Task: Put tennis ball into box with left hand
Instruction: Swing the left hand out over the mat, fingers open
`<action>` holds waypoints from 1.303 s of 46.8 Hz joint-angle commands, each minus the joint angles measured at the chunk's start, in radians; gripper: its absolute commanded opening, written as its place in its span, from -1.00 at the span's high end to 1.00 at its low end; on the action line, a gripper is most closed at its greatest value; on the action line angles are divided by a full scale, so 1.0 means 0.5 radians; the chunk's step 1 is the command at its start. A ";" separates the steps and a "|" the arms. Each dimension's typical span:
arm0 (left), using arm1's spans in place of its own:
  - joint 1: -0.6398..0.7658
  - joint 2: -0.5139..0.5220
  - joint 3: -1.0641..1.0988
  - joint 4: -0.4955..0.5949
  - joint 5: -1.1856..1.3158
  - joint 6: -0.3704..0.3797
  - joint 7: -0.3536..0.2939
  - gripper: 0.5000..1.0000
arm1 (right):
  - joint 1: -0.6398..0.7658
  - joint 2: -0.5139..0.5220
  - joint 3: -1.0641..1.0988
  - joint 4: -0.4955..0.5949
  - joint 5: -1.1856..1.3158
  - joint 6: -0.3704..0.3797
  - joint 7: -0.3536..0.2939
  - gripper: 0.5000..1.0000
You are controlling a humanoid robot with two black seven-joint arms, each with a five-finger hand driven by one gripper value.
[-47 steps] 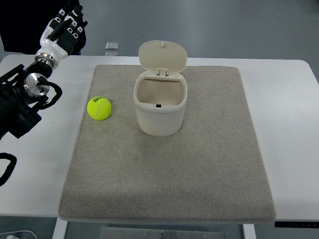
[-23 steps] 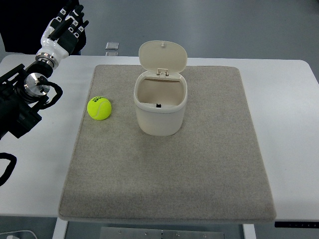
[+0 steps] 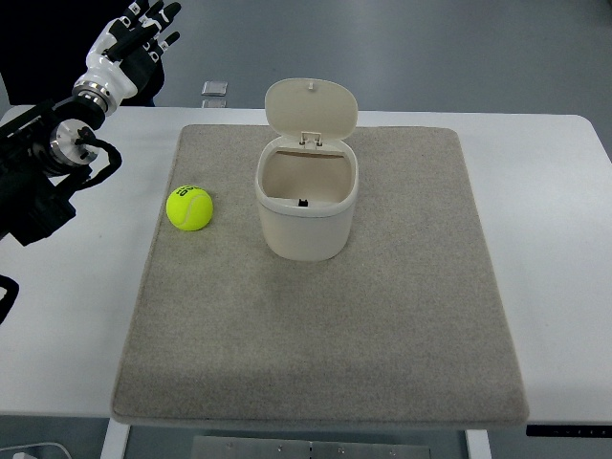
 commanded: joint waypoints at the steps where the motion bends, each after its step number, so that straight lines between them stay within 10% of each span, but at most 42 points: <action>1: -0.061 0.077 0.060 -0.078 -0.002 0.000 0.011 -0.96 | 0.000 0.000 0.000 0.000 0.000 0.000 0.000 -0.75; 14: -0.248 0.261 0.394 -0.324 -0.005 0.027 0.471 -0.96 | 0.000 0.000 0.000 0.000 0.000 0.000 0.000 -0.75; 26: -0.325 0.396 0.759 -0.624 -0.002 0.027 0.637 -0.96 | 0.000 0.000 0.000 0.000 0.000 0.000 0.000 -0.75; 61: -0.782 0.630 1.683 -1.017 0.304 0.073 0.711 -0.94 | 0.000 0.000 0.000 0.000 0.000 0.000 0.000 -0.75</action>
